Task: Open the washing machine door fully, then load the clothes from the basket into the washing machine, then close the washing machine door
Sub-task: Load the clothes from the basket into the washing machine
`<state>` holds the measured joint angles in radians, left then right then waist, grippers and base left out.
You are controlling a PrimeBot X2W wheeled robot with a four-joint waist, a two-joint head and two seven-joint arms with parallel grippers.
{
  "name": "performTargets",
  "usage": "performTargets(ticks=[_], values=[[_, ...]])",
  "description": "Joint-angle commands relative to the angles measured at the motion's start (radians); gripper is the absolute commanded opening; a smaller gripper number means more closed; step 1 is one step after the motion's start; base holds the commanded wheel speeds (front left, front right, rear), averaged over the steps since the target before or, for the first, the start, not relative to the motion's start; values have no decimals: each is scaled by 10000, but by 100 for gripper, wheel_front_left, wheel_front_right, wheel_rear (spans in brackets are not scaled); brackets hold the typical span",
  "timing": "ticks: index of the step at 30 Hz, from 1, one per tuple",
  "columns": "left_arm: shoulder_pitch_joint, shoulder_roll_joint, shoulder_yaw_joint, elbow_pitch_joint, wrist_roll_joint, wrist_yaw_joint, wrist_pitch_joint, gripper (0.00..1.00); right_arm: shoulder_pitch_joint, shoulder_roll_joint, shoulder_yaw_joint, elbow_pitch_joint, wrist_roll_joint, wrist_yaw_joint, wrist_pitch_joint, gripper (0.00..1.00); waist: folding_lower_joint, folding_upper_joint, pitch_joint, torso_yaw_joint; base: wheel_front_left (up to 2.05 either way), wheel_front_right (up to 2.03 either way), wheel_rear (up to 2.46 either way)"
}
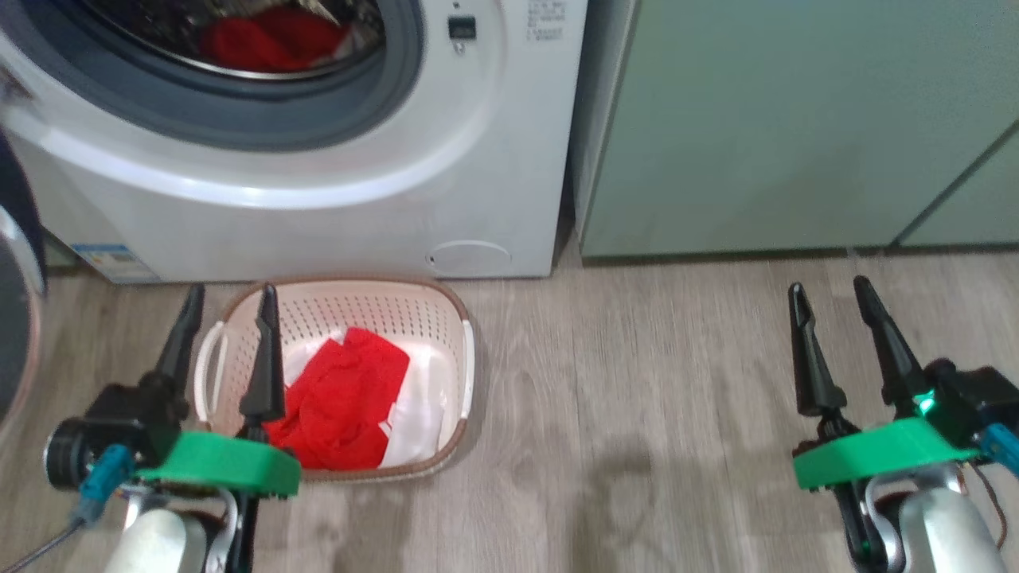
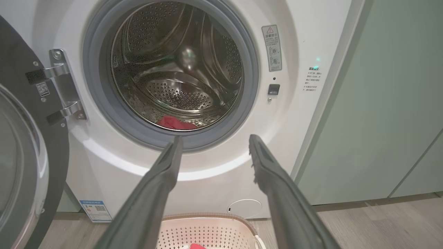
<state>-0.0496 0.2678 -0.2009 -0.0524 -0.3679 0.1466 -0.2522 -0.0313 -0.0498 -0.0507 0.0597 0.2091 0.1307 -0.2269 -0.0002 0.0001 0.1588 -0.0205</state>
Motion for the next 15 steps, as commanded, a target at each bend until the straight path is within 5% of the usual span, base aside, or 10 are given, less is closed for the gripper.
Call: performTargets(ticks=[1, 15], values=[[-225, 94, 302, -264, 143, -30, -94, 100, -65, -4, 206, -390, -97, 0, 36, 100, 2, -1, -343, 113, 0, 0, 0], [378, 108, -78, 29, 502, 41, -62, 100, 860, -4, 182, -1125, -107, 0, 560, 100, 2, -1, -1197, 221, 0, 0, 0]])
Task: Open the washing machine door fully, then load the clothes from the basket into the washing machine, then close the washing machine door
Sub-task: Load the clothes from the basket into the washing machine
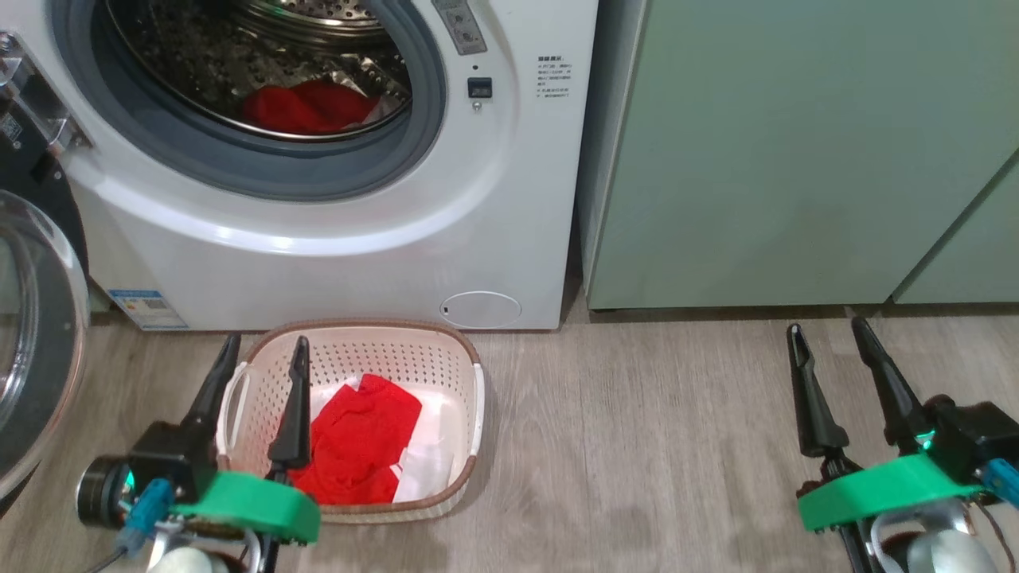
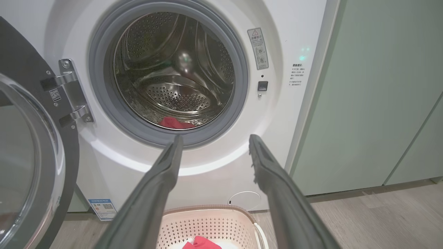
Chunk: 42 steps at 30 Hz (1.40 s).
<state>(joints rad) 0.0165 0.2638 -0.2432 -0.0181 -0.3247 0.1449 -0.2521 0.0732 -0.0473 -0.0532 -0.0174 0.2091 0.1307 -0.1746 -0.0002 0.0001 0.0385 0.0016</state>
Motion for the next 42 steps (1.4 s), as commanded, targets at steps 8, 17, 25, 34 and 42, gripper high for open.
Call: performTargets(ticks=[8, 17, 25, 34, 42], values=[[-283, 208, 302, -387, 95, 148, 14, 100, -112, -29, 172, -480, -87, 0, 63, 100, 2, -1, 45, 55, 0, 0, 0], [-414, 238, 252, -429, 92, 201, 45, 100, -182, -29, 127, -560, -67, 0, 49, 100, 2, -1, 271, 175, 0, 0, 0], [-1540, 220, -78, 111, 55, -180, 430, 100, -604, -29, 181, -901, -99, 0, 70, 100, 2, -1, 1495, 274, 0, 0, 0], [-5270, -297, -563, 4032, -192, -1249, 911, 100, -2267, -29, 760, -1529, -297, 0, -53, 100, 2, -1, 5014, -82, 0, 0, 0], [-7842, -555, -572, 8174, -419, -1883, 931, 100, -3606, -29, 1299, -1367, -112, 0, -532, 100, 2, -1, 7300, -904, 0, 0, 0]])
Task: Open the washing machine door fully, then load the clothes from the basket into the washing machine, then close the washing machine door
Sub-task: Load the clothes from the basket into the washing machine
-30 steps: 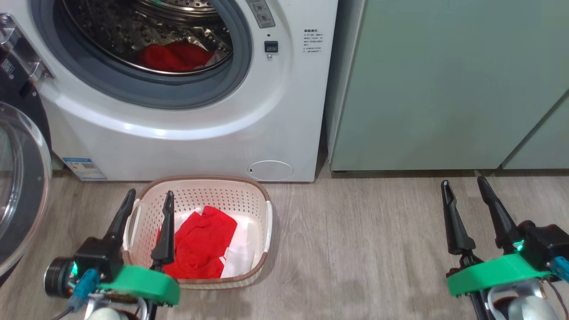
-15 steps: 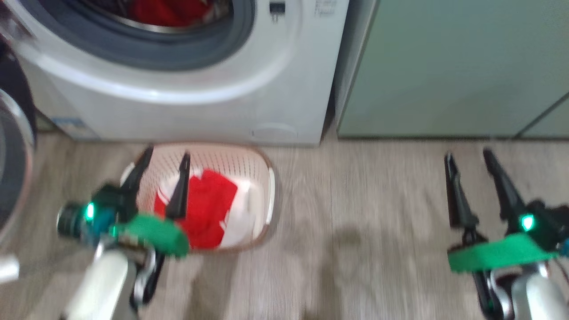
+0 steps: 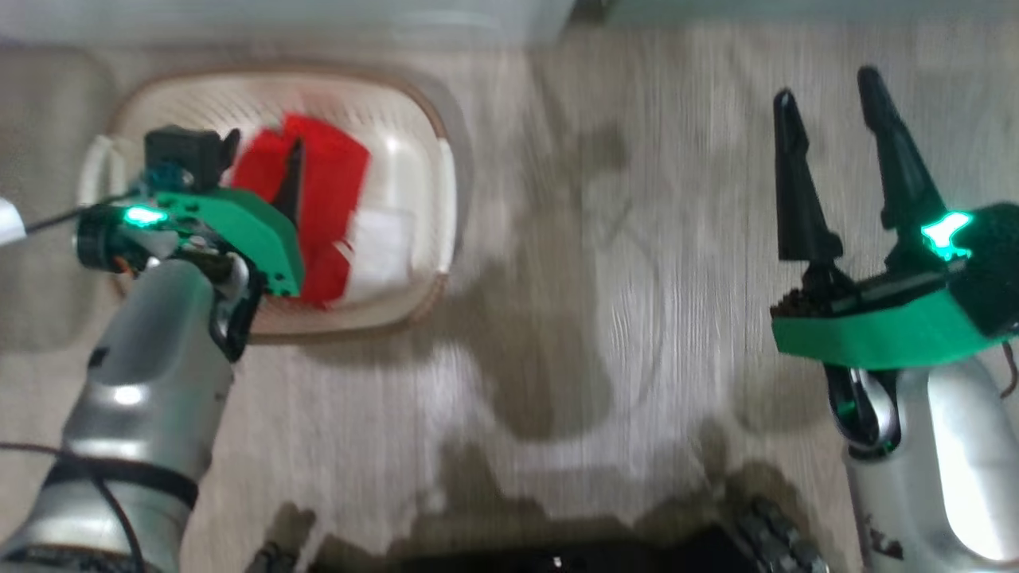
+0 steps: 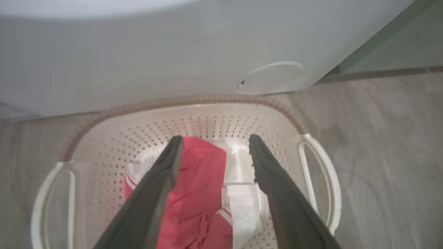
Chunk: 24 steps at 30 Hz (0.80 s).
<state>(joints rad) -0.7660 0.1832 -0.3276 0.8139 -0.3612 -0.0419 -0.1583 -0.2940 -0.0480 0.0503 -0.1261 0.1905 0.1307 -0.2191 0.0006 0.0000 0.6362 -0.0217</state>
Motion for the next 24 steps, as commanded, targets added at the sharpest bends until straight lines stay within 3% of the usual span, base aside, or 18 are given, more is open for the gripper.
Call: performTargets(ticks=[1, 7, 12, 18, 23, 24], values=[[-238, 241, 284, 310, -97, -75, 15, 100, -24, -22, 302, -233, 122, 0, -142, 100, -6, 0, 1511, -756, 0, 0, 0], [-1288, 415, 343, 2451, -323, -420, 201, 100, -358, -22, 588, -72, 332, 0, -349, 100, -6, 0, 2648, -1281, 0, 0, 0], [-1795, 896, 429, 3603, -503, -612, 334, 100, -359, -22, 798, -73, 508, 0, -410, 100, -6, 0, 3414, -1671, 0, 0, 0], [-2176, 1596, 417, 4372, -610, -723, 745, 100, -209, -22, 899, -296, 786, 0, -424, 100, -6, 0, 4104, -2027, 0, 0, 0], [-2225, 1838, 403, 4547, -697, -754, 1163, 100, -159, -22, 996, -404, 874, 0, -425, 100, -6, 0, 4240, -2174, 0, 0, 0], [-2218, 1947, 395, 4606, -738, -762, 1420, 94, -132, -22, 1036, -441, 904, 0, -425, 100, -6, 0, 4262, -2237, 0, 0, 0]])
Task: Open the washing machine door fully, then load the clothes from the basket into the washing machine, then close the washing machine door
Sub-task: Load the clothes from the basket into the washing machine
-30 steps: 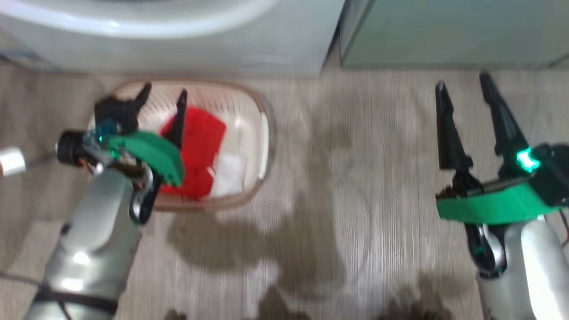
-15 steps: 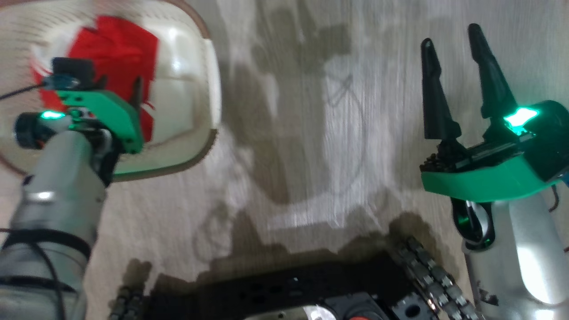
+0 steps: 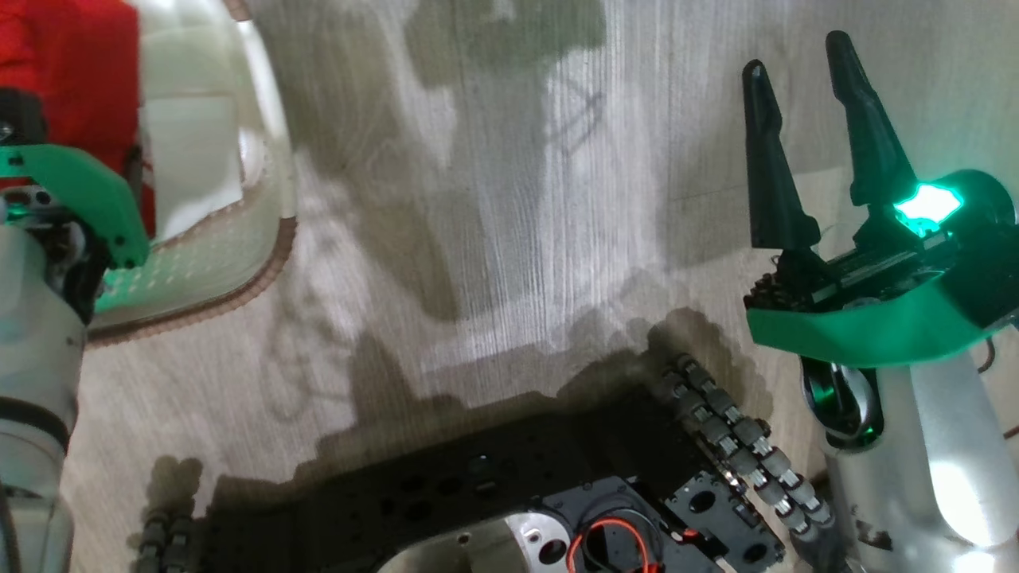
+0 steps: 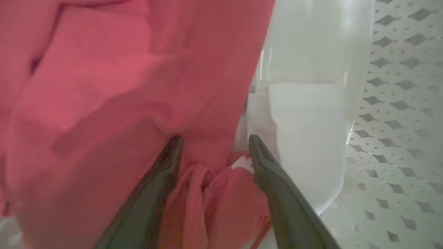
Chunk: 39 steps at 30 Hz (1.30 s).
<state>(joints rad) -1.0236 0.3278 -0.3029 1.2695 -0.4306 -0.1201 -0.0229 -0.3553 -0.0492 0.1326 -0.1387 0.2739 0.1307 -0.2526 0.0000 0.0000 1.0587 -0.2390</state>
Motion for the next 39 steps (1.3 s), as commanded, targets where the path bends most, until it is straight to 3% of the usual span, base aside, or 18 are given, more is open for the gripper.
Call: performTargets(ticks=[1, 2, 3, 4, 11, 20, 26, 30, 39], values=[[359, 501, 148, 50, -44, 20, 66, 94, 481, -10, 213, -314, 70, 0, -90, 100, 0, 0, 38, -63, 0, 0, 0], [360, 544, 147, 71, -70, 15, 189, 94, 487, -10, 236, -326, 87, 0, -90, 100, 0, 0, 47, -97, 0, 0, 0], [357, 578, 152, 86, -98, 11, 248, 12, 488, -10, 253, -334, 105, 0, -90, 100, 0, 0, 48, -122, 0, 0, 0], [377, 634, 145, 115, -135, 13, 423, 0, 487, -10, 274, -333, 132, 0, -90, 100, 0, 0, 15, -159, 0, 0, 0], [539, 614, 110, 155, -189, 227, 344, 0, 524, -10, 108, -224, 147, 0, -90, 100, 0, 0, -566, 36, 0, 0, 0], [1194, 149, 155, -12, -354, 253, -1648, 0, 652, -10, -278, 140, -336, 0, -91, 100, 0, 0, -2517, 851, 0, 0, 0], [1739, -212, 141, -763, -324, 311, -2330, 0, 992, -10, -641, 469, -722, 0, -91, 100, 0, 0, -3933, 1479, 0, 0, 0], [2419, -274, 395, -2349, -215, 585, -2381, 0, 1375, -10, -930, 650, -892, 0, -89, 100, 0, 0, -4918, 1836, 0, 0, 0], [5335, -239, 1375, -7665, 436, 1496, -2386, 0, 2251, -10, -1391, 763, -994, 0, 254, 100, 0, 0, -7013, 2297, 0, 0, 0]])
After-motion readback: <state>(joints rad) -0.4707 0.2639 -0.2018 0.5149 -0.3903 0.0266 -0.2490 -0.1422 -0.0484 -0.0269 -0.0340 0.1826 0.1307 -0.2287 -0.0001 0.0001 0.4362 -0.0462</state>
